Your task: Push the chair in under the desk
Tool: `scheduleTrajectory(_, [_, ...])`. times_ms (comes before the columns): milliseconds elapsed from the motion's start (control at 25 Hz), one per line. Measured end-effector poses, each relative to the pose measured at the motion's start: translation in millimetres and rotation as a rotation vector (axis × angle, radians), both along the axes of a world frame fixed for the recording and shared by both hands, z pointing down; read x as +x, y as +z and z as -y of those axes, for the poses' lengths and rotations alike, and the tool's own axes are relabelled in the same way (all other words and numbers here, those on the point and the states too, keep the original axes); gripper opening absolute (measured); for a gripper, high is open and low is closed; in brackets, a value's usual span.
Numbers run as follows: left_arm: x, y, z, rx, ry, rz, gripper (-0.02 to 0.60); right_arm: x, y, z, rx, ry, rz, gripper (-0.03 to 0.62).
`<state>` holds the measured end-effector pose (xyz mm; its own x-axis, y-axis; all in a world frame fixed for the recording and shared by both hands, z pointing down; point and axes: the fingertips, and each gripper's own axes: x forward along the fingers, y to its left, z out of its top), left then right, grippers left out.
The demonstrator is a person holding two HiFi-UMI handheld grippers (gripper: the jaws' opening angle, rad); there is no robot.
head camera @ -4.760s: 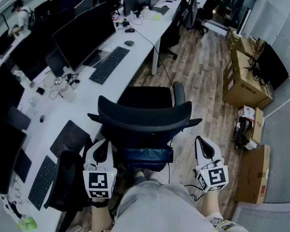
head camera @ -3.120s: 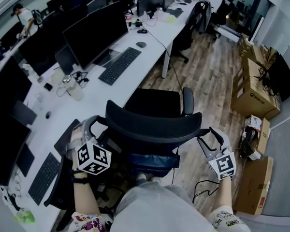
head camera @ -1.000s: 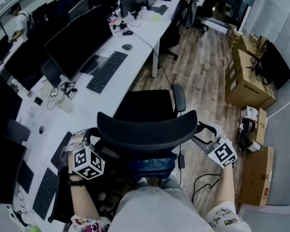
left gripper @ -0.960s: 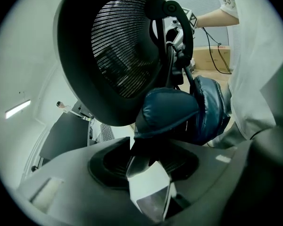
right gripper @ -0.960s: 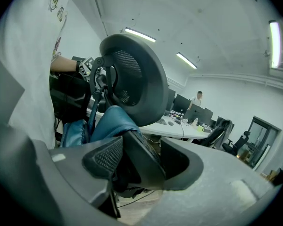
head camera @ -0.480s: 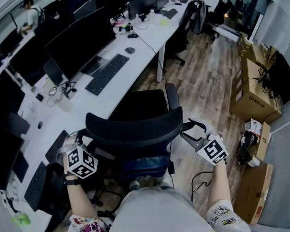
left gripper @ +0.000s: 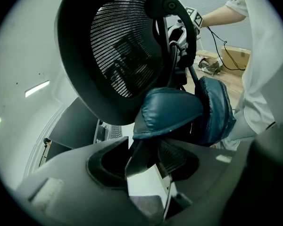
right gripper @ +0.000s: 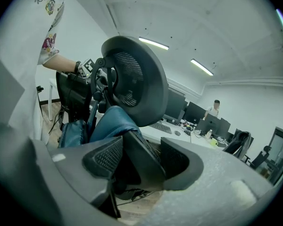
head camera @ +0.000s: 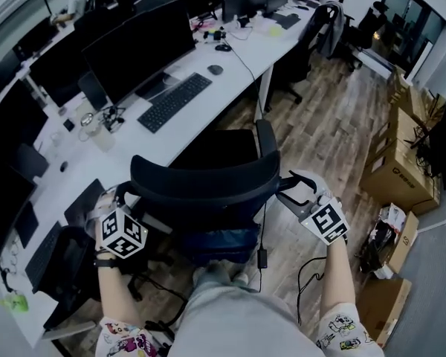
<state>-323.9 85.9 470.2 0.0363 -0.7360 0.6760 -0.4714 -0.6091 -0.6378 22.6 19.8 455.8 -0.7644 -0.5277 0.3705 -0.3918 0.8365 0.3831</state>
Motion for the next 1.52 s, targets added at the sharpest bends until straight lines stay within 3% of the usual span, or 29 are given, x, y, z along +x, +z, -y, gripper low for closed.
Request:
scheduleTrajectory(1200, [24,-1,106,0.011,-0.064,-0.020,0.202,15,-3,147,0.000,-0.073,0.011,0.264])
scheduleTrajectory(1520, [38,-2,120,0.005,-0.133,-0.004,0.202,24,-6,174,0.005,-0.142,0.024,0.261])
